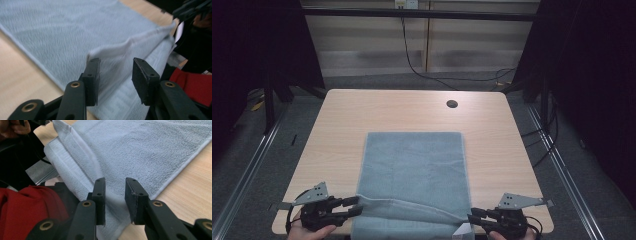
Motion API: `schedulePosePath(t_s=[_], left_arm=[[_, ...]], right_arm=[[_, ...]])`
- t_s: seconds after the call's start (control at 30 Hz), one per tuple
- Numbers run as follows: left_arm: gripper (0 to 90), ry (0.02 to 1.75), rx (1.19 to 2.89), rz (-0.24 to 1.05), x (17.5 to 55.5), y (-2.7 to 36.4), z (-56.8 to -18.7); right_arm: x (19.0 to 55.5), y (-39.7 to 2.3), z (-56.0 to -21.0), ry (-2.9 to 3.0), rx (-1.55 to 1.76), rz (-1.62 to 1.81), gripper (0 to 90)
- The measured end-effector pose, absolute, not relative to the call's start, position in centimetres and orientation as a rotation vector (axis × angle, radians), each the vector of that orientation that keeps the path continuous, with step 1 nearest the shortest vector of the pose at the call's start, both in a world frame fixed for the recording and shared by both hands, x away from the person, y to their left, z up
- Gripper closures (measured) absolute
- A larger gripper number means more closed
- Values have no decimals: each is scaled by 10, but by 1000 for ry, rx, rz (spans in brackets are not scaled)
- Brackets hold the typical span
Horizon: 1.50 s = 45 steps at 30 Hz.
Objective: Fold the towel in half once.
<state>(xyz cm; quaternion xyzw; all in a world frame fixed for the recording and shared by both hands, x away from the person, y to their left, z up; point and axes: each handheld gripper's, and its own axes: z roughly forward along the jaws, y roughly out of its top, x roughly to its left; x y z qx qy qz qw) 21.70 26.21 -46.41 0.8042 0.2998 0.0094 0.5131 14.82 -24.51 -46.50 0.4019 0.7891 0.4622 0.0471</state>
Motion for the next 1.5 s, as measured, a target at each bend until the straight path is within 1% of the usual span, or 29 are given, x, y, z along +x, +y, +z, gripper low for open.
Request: schedulePosePath(t_s=[0.1, 0.2, 0.27, 0.33, 0.37, 0.43, 0.47, 0.57, 0.6, 0.67, 0.73, 0.8, 0.9, 0.97, 1.03, 1.13, 1.27, 1.5], left_arm=[[548, 711, 1902, 49, 229, 260, -450], [555, 690, 1883, 98, 243, 257, -436], [560, 710, 1884, 74, 259, 253, -435], [566, 737, 1898, 105, 274, 248, -441], [569, 761, 1901, 89, 283, 246, -446], [577, 814, 1901, 105, 299, 241, -457], [576, 840, 1901, 87, 307, 239, -462], [575, 862, 1970, 134, 328, 231, -472], [576, 879, 1958, 127, 335, 231, -475], [580, 904, 1988, 124, 348, 227, -481], [584, 923, 1971, 148, 358, 226, -486], [583, 946, 2003, 171, 369, 224, -491], [584, 977, 1997, 171, 379, 224, -501], [598, 964, 2032, 185, 379, 222, -507], [591, 941, 2055, 191, 376, 222, -506], [594, 912, 2049, 209, 367, 223, -509], [600, 903, 2026, 139, 360, 226, -510], [608, 889, 2037, 132, 345, 222, -509]], right_arm=[[164, -245, -462, 2381, 1227, 1424, 675], [183, -241, -460, 2378, 1210, 1421, 666], [200, -238, -461, 2379, 1200, 1426, 666], [218, -234, -463, 2387, 1194, 1417, 661], [227, -231, -464, 2388, 1195, 1410, 659], [245, -228, -466, 2390, 1202, 1400, 647], [253, -227, -466, 2393, 1209, 1388, 647], [279, -224, -469, 2384, 1227, 1370, 632], [287, -223, -470, 2382, 1228, 1350, 629], [303, -221, -474, 2376, 1247, 1341, 615], [317, -219, -479, 2371, 1271, 1323, 601], [329, -214, -483, 2368, 1290, 1304, 592], [344, -207, -493, 2364, 1302, 1274, 579], [348, -203, -500, 2363, 1306, 1258, 585], [345, -199, -506, 2369, 1314, 1237, 582], [341, -201, -507, 2374, 1324, 1247, 585], [331, -205, -507, 2378, 1310, 1249, 587], [312, -209, -506, 2393, 1300, 1240, 584]])
